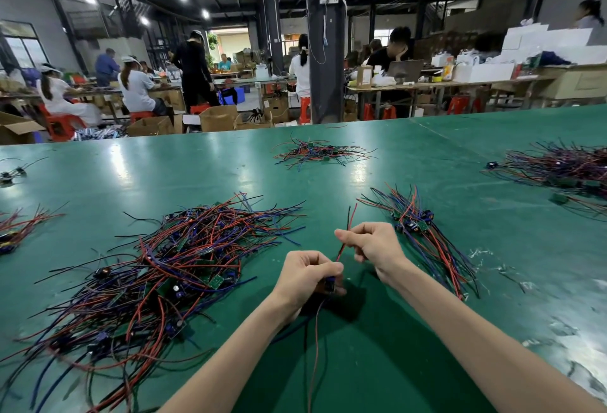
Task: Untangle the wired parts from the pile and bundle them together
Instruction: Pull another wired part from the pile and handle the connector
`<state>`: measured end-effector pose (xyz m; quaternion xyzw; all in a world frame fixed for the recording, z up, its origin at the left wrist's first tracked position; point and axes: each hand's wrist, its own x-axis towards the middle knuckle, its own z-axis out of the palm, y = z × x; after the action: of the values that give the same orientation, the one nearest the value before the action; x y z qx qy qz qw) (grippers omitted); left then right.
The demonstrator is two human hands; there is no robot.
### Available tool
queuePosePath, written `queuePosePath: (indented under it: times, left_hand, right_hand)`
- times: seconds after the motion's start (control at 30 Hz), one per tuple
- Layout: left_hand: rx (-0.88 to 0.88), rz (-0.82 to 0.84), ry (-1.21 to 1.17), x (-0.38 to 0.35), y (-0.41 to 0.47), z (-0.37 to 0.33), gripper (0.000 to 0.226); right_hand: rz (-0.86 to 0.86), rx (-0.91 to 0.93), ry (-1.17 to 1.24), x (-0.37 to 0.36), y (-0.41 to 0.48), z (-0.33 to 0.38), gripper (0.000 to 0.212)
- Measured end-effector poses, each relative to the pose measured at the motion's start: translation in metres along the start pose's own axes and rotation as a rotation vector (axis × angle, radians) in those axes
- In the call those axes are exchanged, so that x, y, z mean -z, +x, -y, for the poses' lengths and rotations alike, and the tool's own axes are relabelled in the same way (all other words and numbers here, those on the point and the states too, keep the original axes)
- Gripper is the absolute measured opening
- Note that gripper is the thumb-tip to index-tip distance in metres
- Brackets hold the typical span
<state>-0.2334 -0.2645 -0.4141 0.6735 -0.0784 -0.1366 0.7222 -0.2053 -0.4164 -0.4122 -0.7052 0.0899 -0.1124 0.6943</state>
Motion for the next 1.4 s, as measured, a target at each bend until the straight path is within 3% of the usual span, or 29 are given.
queuePosePath:
  times: [0.1, 0.27, 0.47, 0.6, 0.73, 0.83, 0.9, 1.03, 1.2, 1.4]
  left_hand:
    - [0.011, 0.018, 0.001, -0.002, -0.002, 0.000, 0.036]
    - [0.016, 0.017, -0.008, -0.001, -0.003, -0.001, 0.033]
    - [0.006, 0.028, -0.004, -0.001, -0.004, -0.002, 0.032]
    - [-0.010, 0.012, -0.031, 0.001, -0.005, -0.002, 0.033]
    - [-0.026, -0.033, -0.075, 0.001, -0.004, -0.003, 0.029]
    - [-0.029, -0.064, -0.079, 0.002, -0.004, -0.003, 0.030]
    - [-0.028, -0.070, -0.076, 0.002, -0.005, -0.003, 0.030]
    - [-0.030, -0.056, -0.070, 0.002, -0.005, -0.002, 0.032]
    - [-0.014, -0.037, -0.048, 0.001, -0.005, -0.004, 0.043]
    - [0.040, 0.028, -0.069, 0.000, -0.008, -0.007, 0.038]
  right_hand:
    - [-0.113, 0.070, -0.110, 0.009, 0.009, -0.004, 0.032]
    - [-0.227, 0.354, -0.452, 0.010, 0.012, -0.006, 0.029]
    - [-0.265, 0.370, -0.488, 0.013, 0.018, -0.009, 0.030]
    - [-0.143, 0.175, -0.248, 0.016, 0.012, -0.002, 0.035]
    - [0.110, -0.023, -0.137, 0.011, -0.005, 0.003, 0.047]
    - [0.337, -0.048, -0.121, -0.004, -0.021, 0.003, 0.037]
    - [0.365, -0.030, -0.056, -0.009, -0.025, 0.004, 0.028]
    - [0.324, 0.024, -0.001, -0.009, -0.024, 0.004, 0.022]
    - [0.098, 0.078, -0.015, -0.010, -0.011, -0.003, 0.025]
    - [-0.095, 0.144, -0.122, 0.008, 0.005, -0.008, 0.032]
